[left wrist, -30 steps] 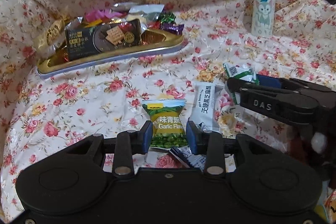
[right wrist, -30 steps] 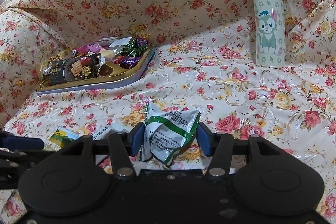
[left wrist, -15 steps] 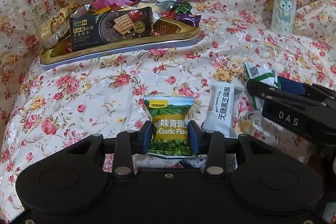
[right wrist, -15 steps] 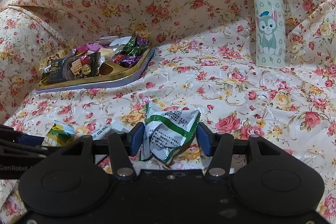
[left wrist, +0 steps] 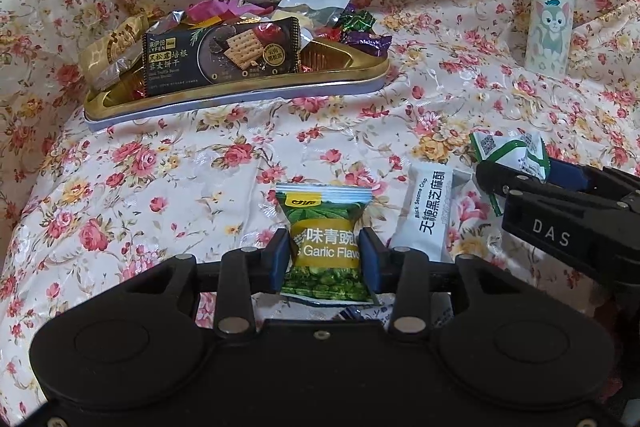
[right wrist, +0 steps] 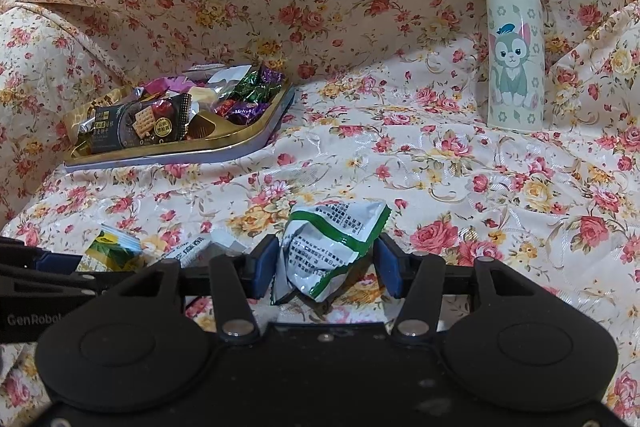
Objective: Organize snacks
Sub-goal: 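Grasp green Garlic Flavour pea packet with left tool while right tool holds white-green packet, then carry both held packets over the gold tray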
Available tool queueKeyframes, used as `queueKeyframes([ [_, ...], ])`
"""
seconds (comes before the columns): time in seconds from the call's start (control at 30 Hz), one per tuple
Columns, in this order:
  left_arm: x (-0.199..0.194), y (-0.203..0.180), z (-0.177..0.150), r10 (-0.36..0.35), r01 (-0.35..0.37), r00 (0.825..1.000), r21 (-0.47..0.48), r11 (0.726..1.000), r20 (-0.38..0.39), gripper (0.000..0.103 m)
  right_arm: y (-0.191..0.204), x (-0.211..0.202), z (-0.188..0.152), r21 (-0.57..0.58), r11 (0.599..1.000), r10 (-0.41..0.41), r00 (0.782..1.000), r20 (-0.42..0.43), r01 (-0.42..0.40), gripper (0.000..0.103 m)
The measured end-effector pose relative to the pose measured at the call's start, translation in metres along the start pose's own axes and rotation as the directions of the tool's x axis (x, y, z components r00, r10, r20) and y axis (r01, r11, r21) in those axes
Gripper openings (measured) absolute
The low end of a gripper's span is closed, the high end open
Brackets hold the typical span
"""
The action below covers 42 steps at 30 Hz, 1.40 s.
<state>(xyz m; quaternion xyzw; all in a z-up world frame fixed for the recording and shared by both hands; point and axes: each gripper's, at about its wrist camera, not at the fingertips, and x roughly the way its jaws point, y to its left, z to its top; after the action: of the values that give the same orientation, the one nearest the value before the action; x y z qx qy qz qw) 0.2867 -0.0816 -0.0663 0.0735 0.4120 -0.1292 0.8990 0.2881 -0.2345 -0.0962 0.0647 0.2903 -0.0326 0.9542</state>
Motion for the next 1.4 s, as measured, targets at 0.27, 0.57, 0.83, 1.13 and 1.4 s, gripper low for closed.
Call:
queueKeyframes([
  [0.27, -0.001, 0.006, -0.001, -0.033, 0.034, 0.999, -0.022, 0.999, 0.007, 0.046, 0.002, 0.001, 0.000, -0.019, 1.000, -0.013, 1.000, -0.003, 0.013, 0.055],
  [0.57, -0.001, 0.015, -0.001, -0.062, 0.063, 0.998, -0.071, 0.995, 0.020, 0.039, 0.002, 0.000, -0.001, -0.022, 0.999, -0.033, 0.999, -0.001, 0.033, 0.047],
  [0.83, -0.002, 0.014, 0.002, -0.060, 0.060, 0.998, -0.079, 0.995, 0.003, 0.039, 0.002, -0.001, -0.001, -0.021, 0.999, -0.043, 0.999, 0.001, 0.043, 0.044],
  [1.13, -0.035, 0.025, 0.009, -0.082, 0.086, 0.996, -0.112, 0.990, 0.040, 0.039, 0.001, -0.007, 0.001, -0.042, 0.997, -0.060, 0.998, 0.002, 0.060, 0.041],
  [1.4, -0.074, 0.023, 0.005, -0.089, 0.095, 0.995, -0.113, 0.989, 0.054, 0.039, -0.013, -0.040, 0.015, 0.002, 0.998, -0.060, 0.997, 0.042, 0.060, 0.041],
])
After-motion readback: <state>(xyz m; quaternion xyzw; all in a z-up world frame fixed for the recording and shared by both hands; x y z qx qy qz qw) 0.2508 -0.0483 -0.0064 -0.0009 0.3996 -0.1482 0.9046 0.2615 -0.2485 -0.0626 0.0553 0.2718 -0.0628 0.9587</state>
